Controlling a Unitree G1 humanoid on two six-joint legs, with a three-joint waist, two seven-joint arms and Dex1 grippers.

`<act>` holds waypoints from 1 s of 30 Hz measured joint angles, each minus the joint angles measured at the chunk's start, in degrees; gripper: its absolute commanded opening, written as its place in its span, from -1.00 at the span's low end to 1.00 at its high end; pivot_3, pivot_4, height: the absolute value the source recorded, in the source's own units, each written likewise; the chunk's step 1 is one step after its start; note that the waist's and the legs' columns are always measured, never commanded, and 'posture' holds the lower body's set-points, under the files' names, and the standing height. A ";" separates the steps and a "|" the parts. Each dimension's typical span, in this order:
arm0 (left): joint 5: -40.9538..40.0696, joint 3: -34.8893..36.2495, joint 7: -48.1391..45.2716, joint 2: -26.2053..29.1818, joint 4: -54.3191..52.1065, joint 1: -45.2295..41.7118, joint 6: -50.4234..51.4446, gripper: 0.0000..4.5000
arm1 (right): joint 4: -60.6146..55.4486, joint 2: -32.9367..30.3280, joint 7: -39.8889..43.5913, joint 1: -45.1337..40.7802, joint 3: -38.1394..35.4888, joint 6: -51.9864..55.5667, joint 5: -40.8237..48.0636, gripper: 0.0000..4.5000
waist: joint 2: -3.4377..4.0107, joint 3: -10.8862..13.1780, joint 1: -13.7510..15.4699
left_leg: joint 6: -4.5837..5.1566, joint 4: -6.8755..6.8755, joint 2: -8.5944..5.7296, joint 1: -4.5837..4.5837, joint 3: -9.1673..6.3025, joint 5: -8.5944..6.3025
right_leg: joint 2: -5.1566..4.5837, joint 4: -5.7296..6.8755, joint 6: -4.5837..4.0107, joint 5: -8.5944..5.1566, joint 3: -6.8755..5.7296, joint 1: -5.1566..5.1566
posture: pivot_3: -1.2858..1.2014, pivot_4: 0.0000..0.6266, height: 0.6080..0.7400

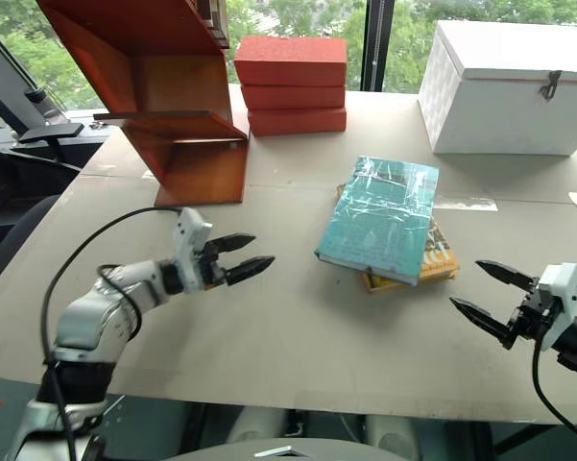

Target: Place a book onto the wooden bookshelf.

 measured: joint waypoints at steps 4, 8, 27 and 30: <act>-0.15 -0.54 -1.63 -6.67 21.44 -17.39 7.31 0.96 | -9.46 -0.17 -4.08 0.94 -2.54 6.84 7.77 1.00 | -0.13 0.06 -0.19 | -0.01 0.01 -0.04 -0.13 -0.21 0.00 | 0.13 -0.16 0.13 0.08 -0.10 0.05 | 0.03 -0.52 0.67; 2.15 -2.20 -3.96 -13.39 42.51 -31.21 10.64 0.96 | -15.68 -0.21 -7.05 1.21 -2.81 9.70 10.45 1.00 | -0.22 0.12 -0.15 | 0.00 -0.02 -0.26 -0.30 -0.36 0.00 | 0.16 -0.31 0.20 0.05 -0.19 0.03 | 0.03 -0.52 0.67; 14.31 -2.02 -23.98 -18.88 68.33 -42.87 11.21 -0.97 | -22.30 2.75 -10.76 9.00 -9.26 9.12 10.83 1.00 | -0.35 0.22 -0.21 | 0.02 -0.06 -0.45 -0.30 -0.72 -0.01 | -0.16 -0.21 0.15 -0.06 -0.15 -0.01 | 0.03 -0.52 0.67; 14.36 -1.15 -23.89 -18.98 68.44 -42.87 11.65 -0.97 | -22.14 2.43 -10.28 8.87 -9.26 9.30 11.21 1.00 | -0.36 0.22 -0.23 | 0.02 -0.07 -0.45 -0.32 -0.73 -0.01 | -0.16 -0.21 0.26 0.00 -0.15 -0.02 | 0.03 -0.52 0.67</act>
